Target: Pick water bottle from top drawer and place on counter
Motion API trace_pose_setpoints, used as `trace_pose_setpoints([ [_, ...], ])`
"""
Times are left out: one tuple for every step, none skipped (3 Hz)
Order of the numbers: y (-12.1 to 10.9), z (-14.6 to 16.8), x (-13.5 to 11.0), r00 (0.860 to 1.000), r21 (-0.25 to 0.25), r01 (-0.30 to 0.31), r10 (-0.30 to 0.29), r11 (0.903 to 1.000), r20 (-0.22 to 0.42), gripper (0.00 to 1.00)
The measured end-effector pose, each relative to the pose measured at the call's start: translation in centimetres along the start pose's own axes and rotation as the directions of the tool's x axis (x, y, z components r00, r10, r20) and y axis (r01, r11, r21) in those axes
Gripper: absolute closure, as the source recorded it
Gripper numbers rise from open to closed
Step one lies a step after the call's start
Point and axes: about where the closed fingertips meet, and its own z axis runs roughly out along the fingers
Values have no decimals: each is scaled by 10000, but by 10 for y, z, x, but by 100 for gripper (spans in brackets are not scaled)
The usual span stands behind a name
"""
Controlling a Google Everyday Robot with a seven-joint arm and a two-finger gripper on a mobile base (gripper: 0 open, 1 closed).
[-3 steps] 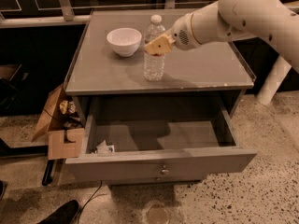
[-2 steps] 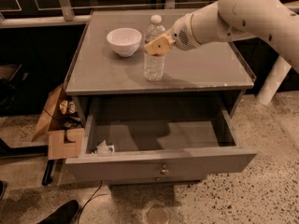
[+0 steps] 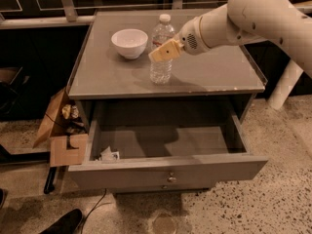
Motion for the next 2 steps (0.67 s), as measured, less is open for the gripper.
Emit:
trace_pose_setpoints([
  [0,0,0,10000,-3,1,-1,10000,-1,0],
  [0,0,0,10000,-3,1,-1,10000,-1,0],
])
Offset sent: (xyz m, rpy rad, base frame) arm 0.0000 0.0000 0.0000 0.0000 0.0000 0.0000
